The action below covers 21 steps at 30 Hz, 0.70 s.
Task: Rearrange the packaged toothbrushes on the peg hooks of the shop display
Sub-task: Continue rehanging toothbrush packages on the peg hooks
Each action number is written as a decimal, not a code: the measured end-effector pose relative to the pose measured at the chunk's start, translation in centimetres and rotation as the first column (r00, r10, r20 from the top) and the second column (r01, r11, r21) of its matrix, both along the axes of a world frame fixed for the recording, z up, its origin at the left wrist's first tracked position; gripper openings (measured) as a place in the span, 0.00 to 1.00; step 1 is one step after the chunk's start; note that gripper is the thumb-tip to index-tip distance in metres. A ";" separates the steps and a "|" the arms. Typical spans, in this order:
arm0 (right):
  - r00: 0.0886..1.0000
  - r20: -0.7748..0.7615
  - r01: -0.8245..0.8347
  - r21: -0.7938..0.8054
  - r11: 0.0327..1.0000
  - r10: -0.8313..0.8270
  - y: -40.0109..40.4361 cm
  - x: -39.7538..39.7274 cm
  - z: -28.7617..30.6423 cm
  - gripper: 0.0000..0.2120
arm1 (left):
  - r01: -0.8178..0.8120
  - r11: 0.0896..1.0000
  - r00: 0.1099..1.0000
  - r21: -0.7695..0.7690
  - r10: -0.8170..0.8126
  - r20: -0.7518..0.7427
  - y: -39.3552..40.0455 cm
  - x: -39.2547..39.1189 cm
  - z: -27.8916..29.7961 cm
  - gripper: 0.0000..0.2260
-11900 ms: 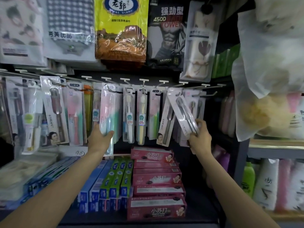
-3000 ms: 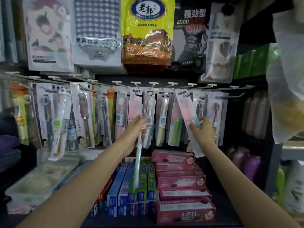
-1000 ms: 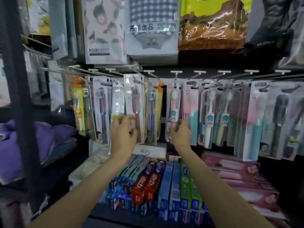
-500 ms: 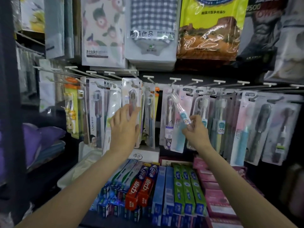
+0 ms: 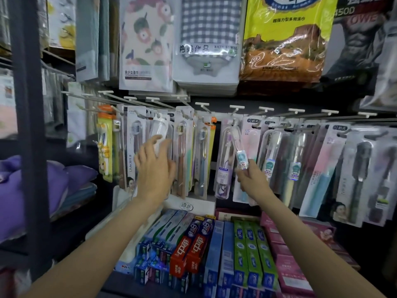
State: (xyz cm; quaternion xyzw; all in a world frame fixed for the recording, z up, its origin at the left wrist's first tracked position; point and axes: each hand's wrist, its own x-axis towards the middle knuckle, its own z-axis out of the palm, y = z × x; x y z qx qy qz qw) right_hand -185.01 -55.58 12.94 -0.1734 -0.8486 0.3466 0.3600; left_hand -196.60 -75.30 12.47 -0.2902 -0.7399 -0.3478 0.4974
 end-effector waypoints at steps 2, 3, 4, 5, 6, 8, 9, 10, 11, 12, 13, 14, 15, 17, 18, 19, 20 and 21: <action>1.000 -0.020 0.006 -0.053 0.999 -0.007 -0.2 -0.4 -0.4 0.07 | 0.036 0.986 0.985 0.161 -0.062 0.162 -0.6 0.1 0.5 0.19; 0.999 -0.025 0.028 -0.046 0.999 -0.029 -0.4 -0.4 -0.6 0.08 | 0.052 0.976 0.967 0.214 -0.103 0.234 -0.9 -0.1 0.7 0.20; 0.996 -0.047 0.080 0.013 0.997 -0.080 -0.8 -0.3 -1.0 0.09 | 0.080 0.966 0.940 0.245 -0.155 0.304 -1.1 -0.3 0.6 0.22; 0.983 -0.112 0.157 0.109 0.982 -0.144 -1.3 -0.1 -1.3 0.13 | 0.126 0.955 0.900 0.268 -0.224 0.373 -1.3 -0.6 0.6 0.24; 0.961 -0.207 0.224 0.205 0.953 -0.181 -2.0 0.1 -1.5 0.15 | 0.182 0.941 0.855 0.284 -0.294 0.427 -1.5 -0.9 0.4 0.26; 0.940 -0.317 0.236 0.328 0.915 -0.128 -4.2 -0.1 -1.2 0.17 | 0.246 0.926 0.815 0.286 -0.357 0.456 -1.8 -1.1 0.1 0.29; 0.956 -0.286 0.178 0.367 0.913 -0.072 -5.3 -0.7 -1.0 0.18 | 0.252 0.929 0.818 0.271 -0.354 0.453 -1.9 -1.1 0.0 0.28; 0.974 -0.224 0.107 0.385 0.917 -0.019 -6.4 -1.6 -0.8 0.19 | 0.253 0.934 0.823 0.252 -0.345 0.450 -2.1 -1.0 -0.1 0.28; 0.986 -0.165 0.038 0.371 0.928 0.025 -7.5 -2.8 -0.7 0.22 | 0.253 0.939 0.827 0.231 -0.334 0.452 -2.2 -0.9 -0.1 0.26; 0.991 -0.123 -0.013 0.321 0.947 0.055 -8.5 -4.1 -0.7 0.25 | 0.248 0.945 0.836 0.213 -0.320 0.445 -2.3 -0.7 -0.2 0.26; 0.993 -0.101 -0.039 0.247 0.968 0.066 -9.5 -5.3 -0.6 0.27 | 0.243 0.950 0.846 0.195 -0.306 0.436 -2.5 -0.6 -0.3 0.25; 0.994 -0.090 -0.047 0.164 0.985 0.062 -10.3 -6.4 -0.5 0.29 | 0.239 0.954 0.851 0.183 -0.296 0.434 -2.7 -0.6 -0.4 0.25; 0.995 -0.085 -0.044 0.080 0.996 0.051 -10.9 -7.2 -0.4 0.29 | 0.238 0.956 0.853 0.173 -0.291 0.433 -2.9 -0.6 -0.5 0.25; 0.996 -0.091 -0.021 -0.062 0.998 0.015 -11.7 -8.1 -0.1 0.24 | 0.239 0.958 0.857 0.156 -0.284 0.430 -3.6 -0.9 -0.9 0.25; 0.994 -0.107 -0.016 -0.095 0.995 0.006 -11.8 -8.1 0.1 0.20 | 0.240 0.959 0.857 0.152 -0.283 0.432 -3.9 -1.3 -1.0 0.25; 0.992 -0.128 -0.026 -0.097 0.995 0.014 -11.9 -8.0 0.2 0.17 | 0.241 0.959 0.856 0.151 -0.283 0.432 -4.2 -1.6 -1.1 0.25; 0.988 -0.152 -0.053 -0.081 0.995 0.040 -11.9 -7.8 0.2 0.14 | 0.242 0.959 0.854 0.149 -0.284 0.435 -4.4 -1.9 -1.2 0.25; 0.981 -0.180 -0.090 -0.058 0.994 0.078 -11.9 -7.5 0.2 0.13 | 0.243 0.958 0.851 0.150 -0.285 0.441 -4.7 -2.1 -1.2 0.25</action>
